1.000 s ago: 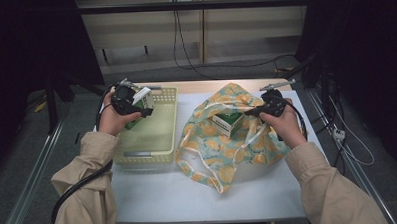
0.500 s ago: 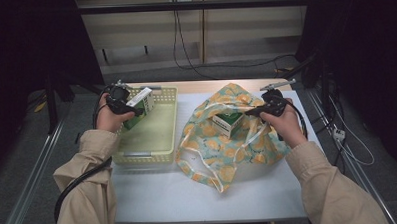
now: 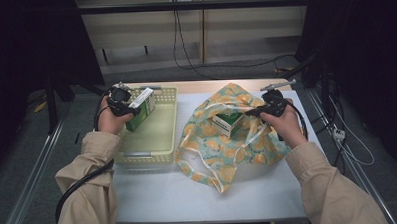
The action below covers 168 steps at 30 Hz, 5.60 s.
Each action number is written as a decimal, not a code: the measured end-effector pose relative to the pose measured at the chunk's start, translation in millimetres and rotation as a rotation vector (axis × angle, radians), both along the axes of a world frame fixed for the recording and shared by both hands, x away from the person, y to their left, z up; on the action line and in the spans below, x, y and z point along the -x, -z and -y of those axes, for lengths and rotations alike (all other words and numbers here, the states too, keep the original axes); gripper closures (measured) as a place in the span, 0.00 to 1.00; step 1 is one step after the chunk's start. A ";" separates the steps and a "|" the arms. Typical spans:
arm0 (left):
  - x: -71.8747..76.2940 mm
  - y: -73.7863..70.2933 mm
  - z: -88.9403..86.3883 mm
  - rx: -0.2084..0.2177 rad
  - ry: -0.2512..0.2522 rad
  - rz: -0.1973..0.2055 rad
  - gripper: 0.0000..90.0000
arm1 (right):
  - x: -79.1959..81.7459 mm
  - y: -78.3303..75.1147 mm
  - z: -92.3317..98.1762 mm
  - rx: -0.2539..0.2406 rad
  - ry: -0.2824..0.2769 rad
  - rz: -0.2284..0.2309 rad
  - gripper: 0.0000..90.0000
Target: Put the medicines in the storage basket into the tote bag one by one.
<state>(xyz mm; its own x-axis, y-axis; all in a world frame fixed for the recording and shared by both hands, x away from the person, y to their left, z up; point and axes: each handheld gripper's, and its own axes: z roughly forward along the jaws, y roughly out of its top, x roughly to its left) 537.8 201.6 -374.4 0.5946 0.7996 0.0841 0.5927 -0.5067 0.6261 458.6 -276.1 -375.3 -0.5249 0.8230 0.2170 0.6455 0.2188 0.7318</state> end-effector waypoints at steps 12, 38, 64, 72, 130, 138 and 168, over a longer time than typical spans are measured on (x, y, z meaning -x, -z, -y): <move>29.5 -52.9 21.7 0.092 0.130 -0.007 0.70 | 0.7 -0.8 -1.7 -0.004 -0.001 0.005 1.00; 101.7 -78.6 122.5 0.168 0.520 -0.037 0.70 | 5.1 -7.2 -3.1 -0.007 -0.001 0.018 1.00; 113.1 -15.4 210.0 0.159 0.630 -0.144 0.69 | 7.5 -15.2 -3.4 -0.008 -0.003 0.035 1.00; 110.7 -7.3 225.6 0.144 0.623 -0.144 0.70 | 10.8 -14.5 -1.3 -0.008 -0.001 0.039 1.00; 84.7 20.6 288.7 0.181 0.499 -0.093 0.69 | 12.2 -14.9 0.6 -0.011 0.002 0.040 1.00; 78.9 22.0 302.2 0.192 0.492 -0.076 0.69 | 12.0 -17.4 3.3 -0.009 0.011 0.046 1.00; 116.4 -6.3 215.0 0.204 0.465 -0.097 0.17 | 16.5 -9.0 0.4 0.001 0.005 0.034 1.00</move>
